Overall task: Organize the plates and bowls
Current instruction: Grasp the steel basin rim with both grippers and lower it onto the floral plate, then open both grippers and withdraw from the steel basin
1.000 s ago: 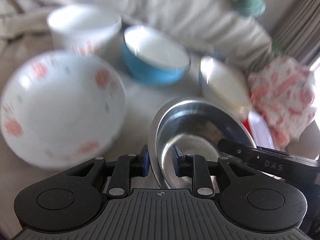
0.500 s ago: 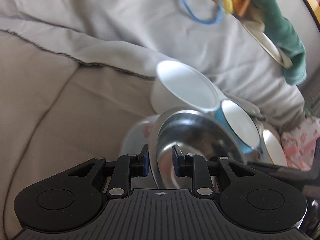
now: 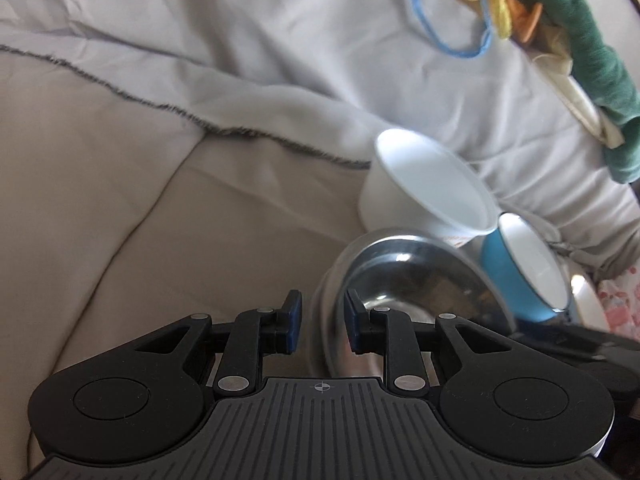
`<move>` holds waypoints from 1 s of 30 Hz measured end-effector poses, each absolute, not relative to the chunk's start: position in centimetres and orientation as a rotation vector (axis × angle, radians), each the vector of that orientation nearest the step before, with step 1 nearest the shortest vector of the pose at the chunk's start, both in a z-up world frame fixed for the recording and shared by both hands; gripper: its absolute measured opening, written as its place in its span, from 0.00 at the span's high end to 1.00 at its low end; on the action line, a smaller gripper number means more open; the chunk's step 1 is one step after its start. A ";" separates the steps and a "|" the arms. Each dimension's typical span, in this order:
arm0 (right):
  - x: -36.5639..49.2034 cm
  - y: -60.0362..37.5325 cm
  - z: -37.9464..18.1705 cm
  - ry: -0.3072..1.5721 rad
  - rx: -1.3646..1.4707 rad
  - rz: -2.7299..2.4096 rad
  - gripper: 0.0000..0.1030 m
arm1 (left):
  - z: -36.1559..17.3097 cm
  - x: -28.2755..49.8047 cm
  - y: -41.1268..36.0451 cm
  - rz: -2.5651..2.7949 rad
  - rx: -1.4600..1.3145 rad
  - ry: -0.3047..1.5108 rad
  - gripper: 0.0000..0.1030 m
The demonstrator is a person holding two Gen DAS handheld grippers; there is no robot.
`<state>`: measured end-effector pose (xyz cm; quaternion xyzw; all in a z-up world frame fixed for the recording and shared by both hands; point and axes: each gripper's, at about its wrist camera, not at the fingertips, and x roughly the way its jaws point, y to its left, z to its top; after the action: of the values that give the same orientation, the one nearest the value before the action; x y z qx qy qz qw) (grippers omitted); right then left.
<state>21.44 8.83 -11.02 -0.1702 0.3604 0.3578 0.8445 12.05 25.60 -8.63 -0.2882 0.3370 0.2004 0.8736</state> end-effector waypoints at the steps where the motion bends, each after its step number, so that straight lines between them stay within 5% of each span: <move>1: 21.3 8.5 -10.8 0.722 -0.369 0.736 0.55 | -9.0 12.2 25.8 0.419 -0.610 0.723 0.70; 5: 21.5 6.9 -11.1 0.724 -0.315 0.662 0.46 | -10.3 12.9 26.0 0.400 -0.650 0.782 0.68; 8: 23.2 5.7 -12.5 0.874 -0.204 0.657 0.45 | -10.8 13.2 26.1 0.362 -0.671 0.788 0.73; 12: 24.7 4.2 -13.7 1.063 -0.009 0.760 0.48 | -10.6 13.4 25.8 0.352 -0.667 0.785 0.65; 15: 24.0 3.7 -12.9 1.027 -0.031 0.772 0.51 | -10.3 13.8 25.1 0.329 -0.651 0.776 0.57; 24: 24.2 0.6 -12.6 0.987 -0.006 0.697 0.51 | -10.0 14.5 22.9 0.310 -0.570 0.758 0.65; 30: 23.6 -2.9 -8.8 0.789 -0.066 0.686 0.50 | -4.1 13.0 19.7 0.435 -0.497 0.544 0.64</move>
<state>23.64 -2.93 -8.84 -0.0313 0.3767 0.3274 0.8660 13.03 19.71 -4.07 -0.2408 0.2637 0.2108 0.9100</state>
